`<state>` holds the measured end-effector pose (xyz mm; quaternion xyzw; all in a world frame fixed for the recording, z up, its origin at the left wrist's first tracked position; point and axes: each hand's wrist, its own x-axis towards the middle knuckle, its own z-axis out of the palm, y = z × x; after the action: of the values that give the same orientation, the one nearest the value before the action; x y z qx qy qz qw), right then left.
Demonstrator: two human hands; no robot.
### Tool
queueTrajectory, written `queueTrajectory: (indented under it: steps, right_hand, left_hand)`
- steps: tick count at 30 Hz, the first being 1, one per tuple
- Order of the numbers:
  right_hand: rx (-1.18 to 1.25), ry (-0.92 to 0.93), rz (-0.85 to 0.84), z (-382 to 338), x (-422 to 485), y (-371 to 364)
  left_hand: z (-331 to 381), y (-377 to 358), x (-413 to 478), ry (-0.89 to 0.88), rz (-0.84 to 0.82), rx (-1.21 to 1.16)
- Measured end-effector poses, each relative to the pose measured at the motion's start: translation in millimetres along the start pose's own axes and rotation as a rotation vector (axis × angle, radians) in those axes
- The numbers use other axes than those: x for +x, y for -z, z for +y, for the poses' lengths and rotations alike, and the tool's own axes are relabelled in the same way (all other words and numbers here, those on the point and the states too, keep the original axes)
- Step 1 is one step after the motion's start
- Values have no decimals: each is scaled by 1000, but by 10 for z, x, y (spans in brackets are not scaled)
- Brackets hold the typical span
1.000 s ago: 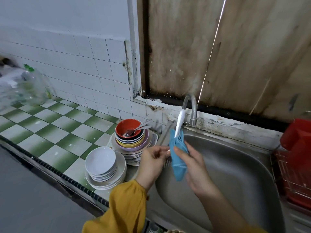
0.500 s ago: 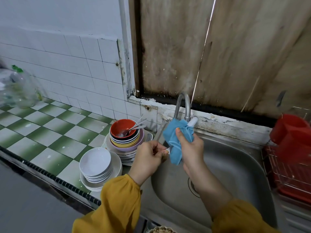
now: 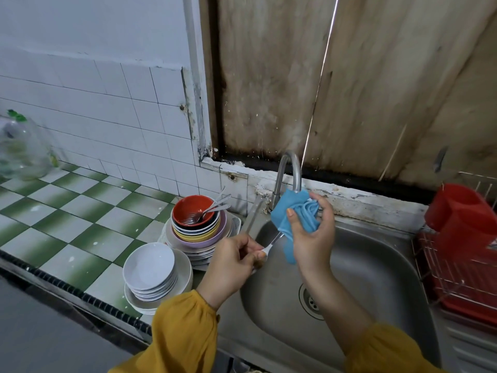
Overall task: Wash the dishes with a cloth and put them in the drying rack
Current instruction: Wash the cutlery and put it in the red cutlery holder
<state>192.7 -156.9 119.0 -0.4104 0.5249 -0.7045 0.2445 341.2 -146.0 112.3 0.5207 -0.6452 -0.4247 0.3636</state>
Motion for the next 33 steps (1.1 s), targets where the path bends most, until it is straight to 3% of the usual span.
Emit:
queueTrajectory:
  steps: [13,17,21,23,26,29,33]
  right_hand:
    - [-22,62,-49,20,-34,18]
    - [136,-115,113,-141,269,32]
    - [225,7,244,-425,548,150]
    - [270,0,216,-457,515,201]
    - [239,-153,43,-384,214,152]
    - [240,-222,-167,-259,-161,-2]
    - [230,-230,-125,-185,-201,-82]
  left_hand:
    - [-2,-18,-78,-12,21,-1]
    - [-14,25,-72,-51,-2,33]
    - [-94,165,-112,-20,69,26]
    - [-87,189,-96,-2,168,-51]
    - [37,115,-3,-22,267,-207]
    - [137,-22,58,-83,221,-227]
    - [123,-93,72,-135,116,-156]
